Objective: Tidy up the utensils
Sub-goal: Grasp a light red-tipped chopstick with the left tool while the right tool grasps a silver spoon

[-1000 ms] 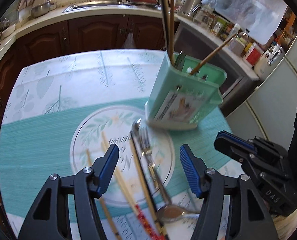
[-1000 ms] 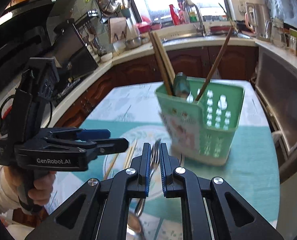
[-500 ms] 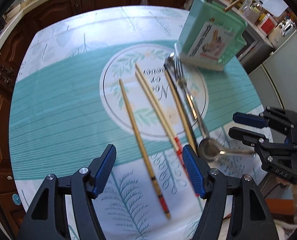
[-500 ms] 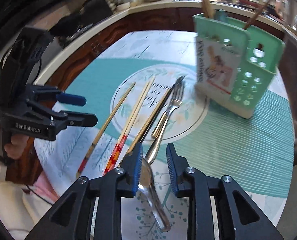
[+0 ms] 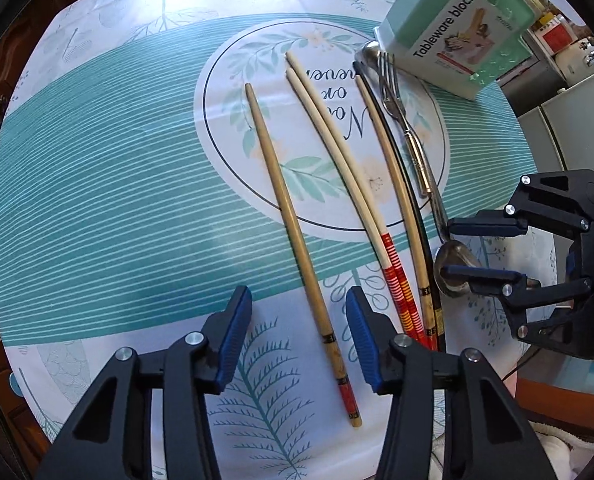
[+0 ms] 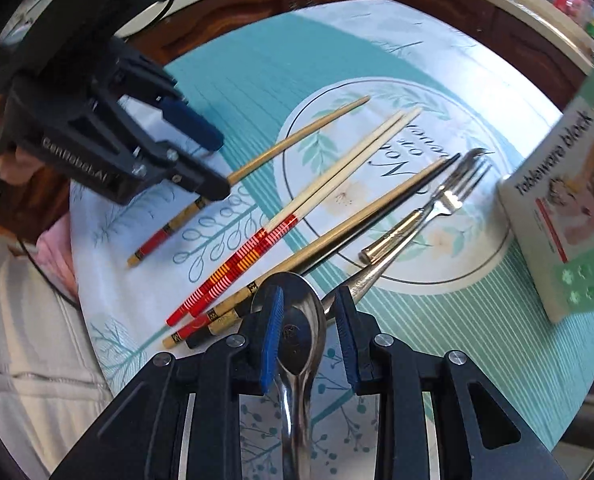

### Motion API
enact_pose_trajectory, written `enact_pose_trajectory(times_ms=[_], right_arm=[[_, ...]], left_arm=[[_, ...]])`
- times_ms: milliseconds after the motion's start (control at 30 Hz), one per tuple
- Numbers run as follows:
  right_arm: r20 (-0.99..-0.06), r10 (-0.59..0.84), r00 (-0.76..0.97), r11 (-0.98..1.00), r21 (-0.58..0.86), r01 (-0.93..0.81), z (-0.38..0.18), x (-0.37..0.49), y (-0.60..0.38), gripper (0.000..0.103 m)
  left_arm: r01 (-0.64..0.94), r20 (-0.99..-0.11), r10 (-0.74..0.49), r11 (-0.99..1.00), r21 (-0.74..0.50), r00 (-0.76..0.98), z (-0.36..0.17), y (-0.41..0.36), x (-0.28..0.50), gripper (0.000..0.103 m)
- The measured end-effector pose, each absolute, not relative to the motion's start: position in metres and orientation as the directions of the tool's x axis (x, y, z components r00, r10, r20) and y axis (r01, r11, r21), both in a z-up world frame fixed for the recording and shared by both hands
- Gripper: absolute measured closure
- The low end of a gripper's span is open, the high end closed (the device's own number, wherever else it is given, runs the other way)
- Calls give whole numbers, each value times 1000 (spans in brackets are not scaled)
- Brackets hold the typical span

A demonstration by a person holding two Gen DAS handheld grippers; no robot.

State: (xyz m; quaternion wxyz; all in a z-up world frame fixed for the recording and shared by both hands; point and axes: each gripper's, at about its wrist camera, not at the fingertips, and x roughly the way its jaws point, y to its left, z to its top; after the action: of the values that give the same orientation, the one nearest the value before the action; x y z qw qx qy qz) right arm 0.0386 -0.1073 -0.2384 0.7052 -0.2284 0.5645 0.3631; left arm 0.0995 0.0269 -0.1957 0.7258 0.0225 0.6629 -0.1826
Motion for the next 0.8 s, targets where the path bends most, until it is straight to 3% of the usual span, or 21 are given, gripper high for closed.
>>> enact_pose_trajectory(times_ms=[167, 233, 367, 633, 800], right_arm=[[-970, 240, 37, 560, 108, -822, -242, 43, -97, 76], [-974, 227, 19, 531, 107, -841, -243, 44, -92, 86], [-977, 209, 29, 510, 84, -856, -240, 40, -86, 97], [-947, 243, 211, 636, -9, -772, -211, 34, -112, 102], [-906, 166, 390, 736, -150, -660, -205, 17, -131, 102]], left_arm=[[302, -975, -217, 933, -195, 41, -196, 22, 107, 57], [305, -977, -210, 933, -190, 34, -198, 18, 111, 57], [303, -981, -191, 937, -176, 23, -199, 11, 117, 57], [307, -990, -137, 943, -125, 17, -204, 2, 125, 57], [312, -997, -76, 948, -64, 27, -206, -2, 128, 57]])
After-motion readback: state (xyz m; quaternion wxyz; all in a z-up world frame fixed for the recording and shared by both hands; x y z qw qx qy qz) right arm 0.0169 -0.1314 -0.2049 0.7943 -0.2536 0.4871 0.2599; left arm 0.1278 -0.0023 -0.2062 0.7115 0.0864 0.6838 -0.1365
